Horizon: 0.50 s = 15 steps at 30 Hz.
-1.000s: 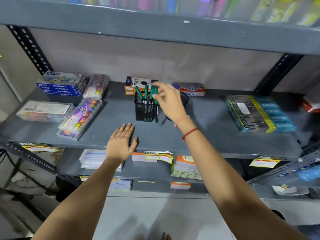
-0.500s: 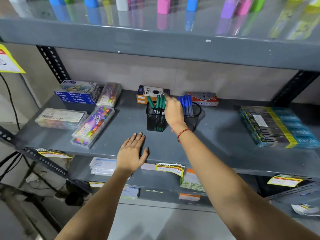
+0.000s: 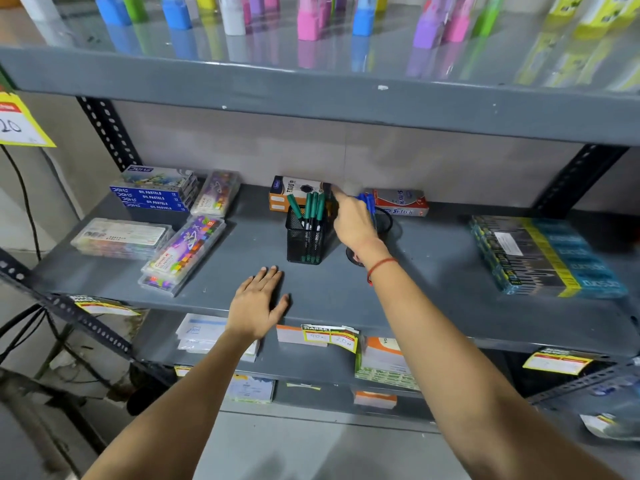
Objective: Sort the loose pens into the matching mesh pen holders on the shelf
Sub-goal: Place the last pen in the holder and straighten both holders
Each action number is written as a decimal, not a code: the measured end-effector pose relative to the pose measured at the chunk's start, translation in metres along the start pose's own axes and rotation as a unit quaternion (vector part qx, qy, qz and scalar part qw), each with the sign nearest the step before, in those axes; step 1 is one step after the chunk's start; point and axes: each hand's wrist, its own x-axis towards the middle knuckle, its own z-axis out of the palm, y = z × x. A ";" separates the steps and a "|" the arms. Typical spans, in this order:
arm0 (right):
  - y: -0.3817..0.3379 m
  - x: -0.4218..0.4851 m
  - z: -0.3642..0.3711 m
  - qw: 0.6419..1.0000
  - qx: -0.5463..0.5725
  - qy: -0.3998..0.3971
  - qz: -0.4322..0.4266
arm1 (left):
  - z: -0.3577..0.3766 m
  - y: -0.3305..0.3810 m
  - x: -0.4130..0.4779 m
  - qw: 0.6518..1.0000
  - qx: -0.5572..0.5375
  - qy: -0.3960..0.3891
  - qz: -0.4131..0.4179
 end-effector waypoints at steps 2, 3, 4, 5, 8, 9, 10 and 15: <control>0.017 -0.010 -0.004 0.998 0.034 0.061 0.009 | -0.001 0.002 0.004 0.999 -0.041 0.007 -0.028; 0.026 -0.015 -0.006 0.995 0.046 0.085 0.015 | -0.002 0.004 0.008 0.997 -0.061 0.013 -0.044; 0.036 -0.020 -0.007 0.993 0.056 0.101 0.020 | -0.004 0.008 0.014 0.994 -0.082 0.022 -0.062; 0.045 -0.024 -0.007 0.991 0.065 0.113 0.025 | -0.006 0.013 0.021 0.990 -0.106 0.035 -0.085; 0.068 -0.033 -0.006 0.988 0.067 0.124 0.069 | -0.014 0.031 0.044 0.963 -0.208 0.072 -0.158; 0.074 -0.033 -0.006 0.987 0.067 0.111 0.092 | -0.017 0.037 0.053 0.953 -0.238 0.077 -0.170; 0.078 -0.034 -0.003 0.987 0.073 0.090 0.114 | -0.018 0.042 0.059 0.945 -0.262 0.079 -0.180; 0.086 -0.026 0.012 0.970 0.147 0.040 0.190 | -0.017 0.064 0.088 0.913 -0.331 0.127 -0.204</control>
